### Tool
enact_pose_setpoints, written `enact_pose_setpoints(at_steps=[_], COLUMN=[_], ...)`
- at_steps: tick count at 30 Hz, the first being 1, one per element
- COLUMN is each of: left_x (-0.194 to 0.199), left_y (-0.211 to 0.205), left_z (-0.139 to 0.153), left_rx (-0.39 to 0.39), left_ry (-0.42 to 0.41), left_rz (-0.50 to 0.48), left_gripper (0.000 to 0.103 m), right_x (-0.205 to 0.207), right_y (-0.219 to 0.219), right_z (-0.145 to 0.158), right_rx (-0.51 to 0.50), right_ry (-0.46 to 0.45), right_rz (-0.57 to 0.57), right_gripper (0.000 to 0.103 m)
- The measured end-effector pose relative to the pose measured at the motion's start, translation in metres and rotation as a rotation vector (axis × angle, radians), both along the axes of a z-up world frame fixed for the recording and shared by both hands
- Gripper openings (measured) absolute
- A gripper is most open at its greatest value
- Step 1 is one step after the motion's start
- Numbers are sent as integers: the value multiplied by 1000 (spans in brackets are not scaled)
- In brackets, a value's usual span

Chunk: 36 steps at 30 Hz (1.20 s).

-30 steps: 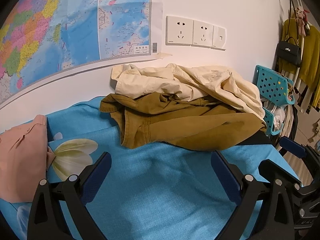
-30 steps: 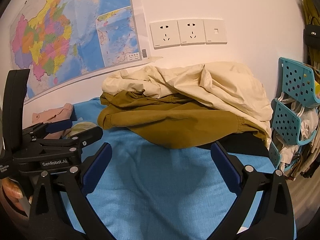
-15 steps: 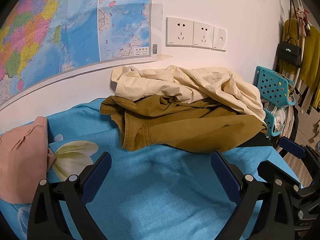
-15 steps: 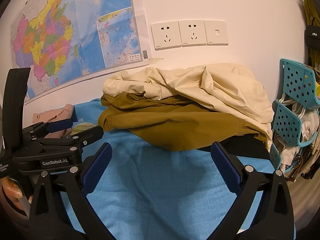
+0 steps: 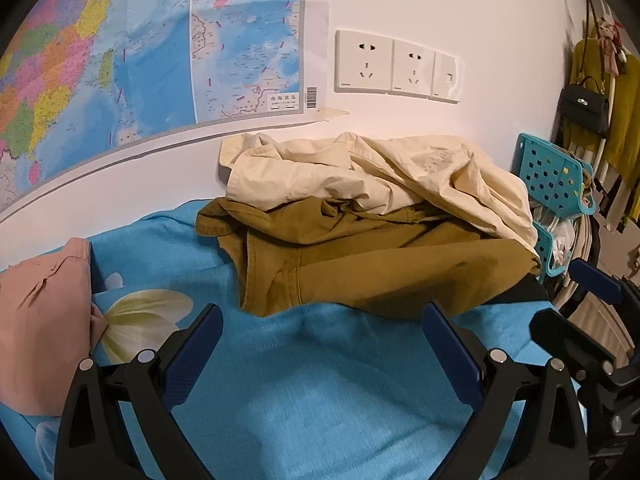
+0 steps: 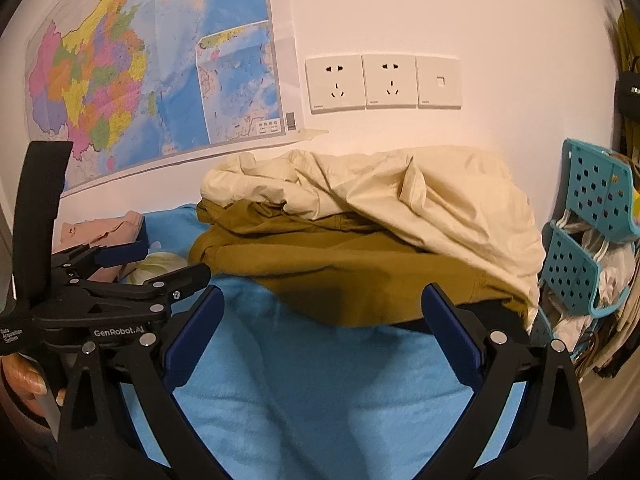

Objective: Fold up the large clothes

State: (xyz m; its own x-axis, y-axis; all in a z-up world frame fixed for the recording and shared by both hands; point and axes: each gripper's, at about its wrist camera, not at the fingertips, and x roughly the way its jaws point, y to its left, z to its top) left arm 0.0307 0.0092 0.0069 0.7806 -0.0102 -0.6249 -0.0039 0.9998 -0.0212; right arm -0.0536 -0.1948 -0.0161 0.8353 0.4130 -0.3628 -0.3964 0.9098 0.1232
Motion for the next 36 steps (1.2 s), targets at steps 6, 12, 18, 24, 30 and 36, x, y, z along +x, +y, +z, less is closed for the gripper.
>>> enact_pose_setpoints(at_steps=[6,12,18,24,30,36], left_x=[24,48,70,85,93,97], left_y=[5,13,20,24,26,29], left_z=[-5,-11,-14,-19,-26,-29], left_rx=[-19,-29,-32,-33,-25,-11], left_ry=[35,50,49,62,73,72], left_rz=[7,36,72,88,96,104], left_gripper=[96,96,96,96,96,96], right_x=[18,64,120,162,181,179], right_y=[4,17,33,46,62,21], right_z=[6,11,20,20,16,41], right_rx=[-62,-165,-240,-281,-387,-290], right_ry=[-27,-43,-58,-37,-44,-23], right_rz=[9,25,45,47,59,85], right_gripper=[97,97,87,81,54,8])
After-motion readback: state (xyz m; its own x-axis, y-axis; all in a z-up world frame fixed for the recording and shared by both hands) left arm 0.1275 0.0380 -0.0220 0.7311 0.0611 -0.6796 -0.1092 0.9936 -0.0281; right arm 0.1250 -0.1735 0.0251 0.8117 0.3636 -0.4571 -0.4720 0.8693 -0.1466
